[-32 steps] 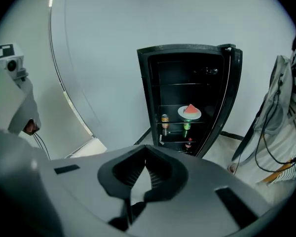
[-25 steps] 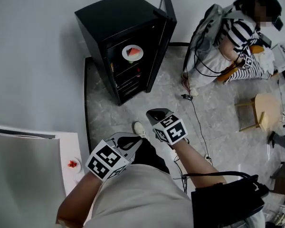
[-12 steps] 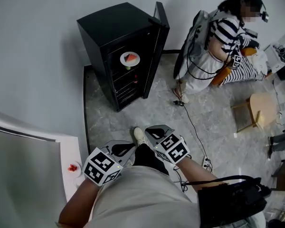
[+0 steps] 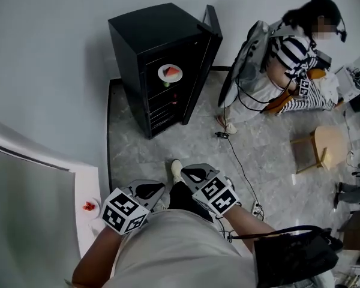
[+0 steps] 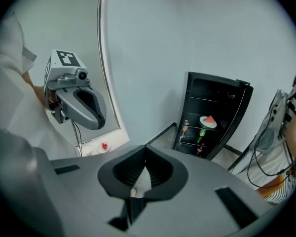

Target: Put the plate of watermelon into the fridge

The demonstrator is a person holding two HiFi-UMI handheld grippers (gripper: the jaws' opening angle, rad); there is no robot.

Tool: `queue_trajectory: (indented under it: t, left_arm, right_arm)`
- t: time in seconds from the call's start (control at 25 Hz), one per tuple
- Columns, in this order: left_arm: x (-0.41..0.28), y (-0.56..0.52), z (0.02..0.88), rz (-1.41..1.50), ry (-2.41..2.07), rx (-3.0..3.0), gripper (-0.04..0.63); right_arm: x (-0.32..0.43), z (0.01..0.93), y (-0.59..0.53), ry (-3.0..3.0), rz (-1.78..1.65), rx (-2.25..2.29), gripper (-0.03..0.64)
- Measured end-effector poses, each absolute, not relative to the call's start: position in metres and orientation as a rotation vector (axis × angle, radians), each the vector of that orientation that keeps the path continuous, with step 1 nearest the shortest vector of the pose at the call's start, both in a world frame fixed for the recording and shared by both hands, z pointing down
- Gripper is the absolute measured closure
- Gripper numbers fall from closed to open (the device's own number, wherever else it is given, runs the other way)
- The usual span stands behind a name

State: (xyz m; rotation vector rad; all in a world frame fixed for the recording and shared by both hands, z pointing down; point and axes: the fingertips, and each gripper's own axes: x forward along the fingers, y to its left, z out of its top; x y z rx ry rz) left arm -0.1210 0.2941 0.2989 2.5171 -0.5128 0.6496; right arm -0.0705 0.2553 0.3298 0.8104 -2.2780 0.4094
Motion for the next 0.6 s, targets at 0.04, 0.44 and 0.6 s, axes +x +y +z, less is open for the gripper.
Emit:
queue_trajectory:
  t: [0.04,0.44,0.6]
  left_arm:
    - [-0.124,0.295,0.300,0.647,-0.519,2.513,0.581]
    - [-0.133,0.289,0.298,0.643,-0.550,2.509,0.581]
    - [-0.134,0.286,0.300,0.639,-0.551,2.513,0.581]
  right_arm:
    - [-0.073,0.330,0.256,-2.283,0.407,0.807,0.603]
    - [-0.078,0.322,0.251,-2.295,0.383,0.800,0.603]
    - [-0.078,0.321,0.246,-2.291,0.374,0.808,0.603]
